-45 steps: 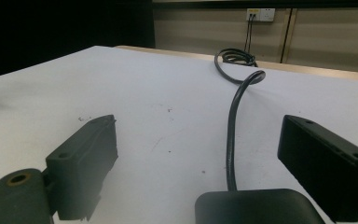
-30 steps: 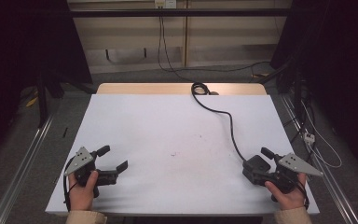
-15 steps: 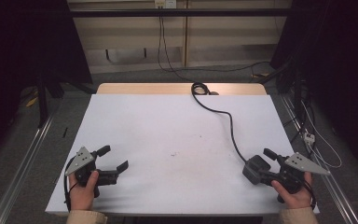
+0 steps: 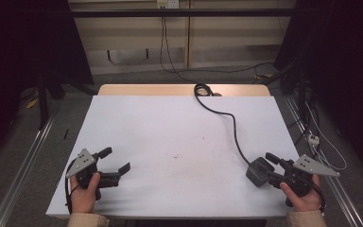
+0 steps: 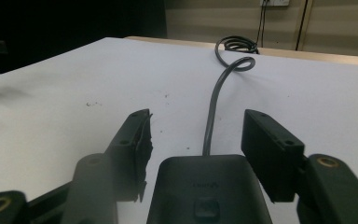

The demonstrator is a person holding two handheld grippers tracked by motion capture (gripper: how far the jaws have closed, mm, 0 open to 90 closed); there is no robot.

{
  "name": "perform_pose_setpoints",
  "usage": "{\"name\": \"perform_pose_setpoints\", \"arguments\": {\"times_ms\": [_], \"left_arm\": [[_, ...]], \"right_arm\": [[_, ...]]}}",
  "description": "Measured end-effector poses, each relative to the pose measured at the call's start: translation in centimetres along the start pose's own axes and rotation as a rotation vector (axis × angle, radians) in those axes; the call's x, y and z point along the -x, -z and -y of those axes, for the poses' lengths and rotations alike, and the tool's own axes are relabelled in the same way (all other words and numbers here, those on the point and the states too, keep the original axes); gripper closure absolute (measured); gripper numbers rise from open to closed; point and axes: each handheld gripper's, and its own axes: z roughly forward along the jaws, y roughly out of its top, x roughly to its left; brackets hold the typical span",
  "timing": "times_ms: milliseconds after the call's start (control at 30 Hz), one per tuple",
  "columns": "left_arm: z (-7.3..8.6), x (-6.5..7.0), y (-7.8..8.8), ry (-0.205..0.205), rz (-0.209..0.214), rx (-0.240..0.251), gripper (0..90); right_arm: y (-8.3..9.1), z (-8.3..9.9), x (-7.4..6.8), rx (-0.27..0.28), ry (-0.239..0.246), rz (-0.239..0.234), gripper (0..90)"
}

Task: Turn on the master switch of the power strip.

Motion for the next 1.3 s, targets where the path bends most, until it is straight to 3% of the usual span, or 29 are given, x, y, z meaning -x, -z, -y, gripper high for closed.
{"name": "perform_pose_setpoints", "arguments": {"times_ms": [867,1300], "left_arm": [[-0.06,0.14,-0.04,-0.006,0.002,0.004,2.9],[-0.06,0.15,-0.02,-0.006,0.002,0.003,2.9]], "right_arm": [[0.59,0.12,0.82,-0.038,0.008,-0.055,73.1],[0.63,0.23,0.87,-0.052,0.022,-0.061,78.5]]}}
